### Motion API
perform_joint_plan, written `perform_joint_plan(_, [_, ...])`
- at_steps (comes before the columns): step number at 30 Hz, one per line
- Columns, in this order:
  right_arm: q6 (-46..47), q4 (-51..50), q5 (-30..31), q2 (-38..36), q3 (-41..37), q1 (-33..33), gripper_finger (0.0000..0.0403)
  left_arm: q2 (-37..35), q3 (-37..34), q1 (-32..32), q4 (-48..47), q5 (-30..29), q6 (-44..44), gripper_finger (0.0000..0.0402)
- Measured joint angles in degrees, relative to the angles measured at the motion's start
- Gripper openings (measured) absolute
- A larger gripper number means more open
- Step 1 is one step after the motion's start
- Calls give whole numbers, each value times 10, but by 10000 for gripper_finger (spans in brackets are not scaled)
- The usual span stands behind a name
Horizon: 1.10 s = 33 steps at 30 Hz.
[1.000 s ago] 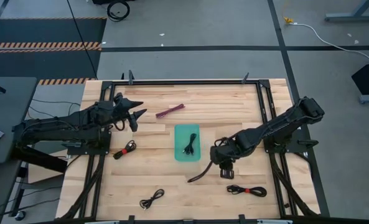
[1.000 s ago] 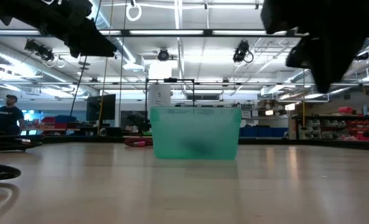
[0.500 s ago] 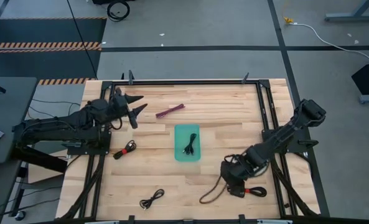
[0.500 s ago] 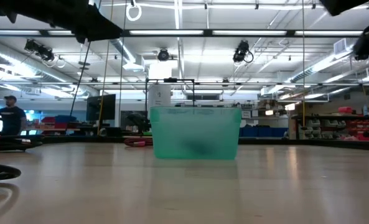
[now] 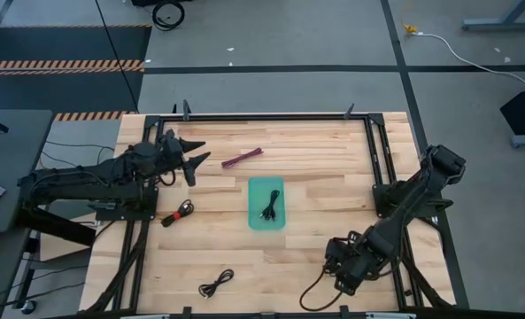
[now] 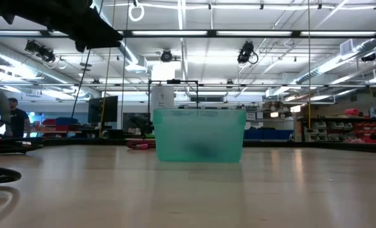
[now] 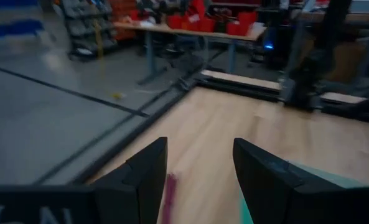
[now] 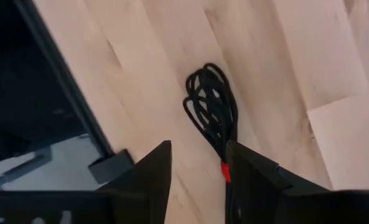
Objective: Pick and place USB-C Cables
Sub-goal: Put the bottom right black charger cable into the green bin
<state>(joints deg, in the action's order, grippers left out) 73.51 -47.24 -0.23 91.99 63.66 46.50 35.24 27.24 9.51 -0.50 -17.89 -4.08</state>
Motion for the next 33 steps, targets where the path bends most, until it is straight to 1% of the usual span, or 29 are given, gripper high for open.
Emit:
perform_joint_plan(2, [-2, 4, -11, 23, 0, 4, 176, 0, 0, -7, -6, 15, -15, 190])
perform_joint_plan(5, [-18, 3, -44, 63, 0, 7, 195, 0, 0, -20, -7, 34, -40, 190])
perform_joint_plan(7, [-30, -3, -59, 86, 0, 9, 208, 0, 0, -31, -7, 36, -57, 190])
perform_joint_plan(11, [-49, -15, -68, 121, 0, 12, 228, 0, 0, -55, -11, 36, -83, 190])
perform_joint_plan(15, [-70, -16, -70, 149, 0, 16, 235, 0, 0, -80, -24, 36, -114, 190])
perform_joint_plan(18, [-80, -20, -72, 164, 3, 15, 230, 0, 0, -100, -30, 36, -135, 190])
perform_joint_plan(21, [-91, -26, -73, 173, 3, 15, 209, 0, 0, -121, -36, 36, -149, 190])
perform_joint_plan(23, [-94, -30, -73, 171, 3, 15, 183, 0, 0, -134, -39, 36, -157, 190])
perform_joint_plan(25, [-93, -35, -69, 164, 2, 14, 144, 0, 0, -147, -42, 36, -169, 190])
perform_joint_plan(28, [-93, -40, -47, 155, 0, 11, 70, 8, 0, -166, -43, 36, -182, 190])
perform_joint_plan(29, [-95, -39, -43, 154, -1, 10, 51, 11, 0, -171, -43, 36, -182, 190])
perform_joint_plan(33, [-123, -37, -32, 154, -1, -2, 50, 24, 0, -183, -41, 36, -182, 190])
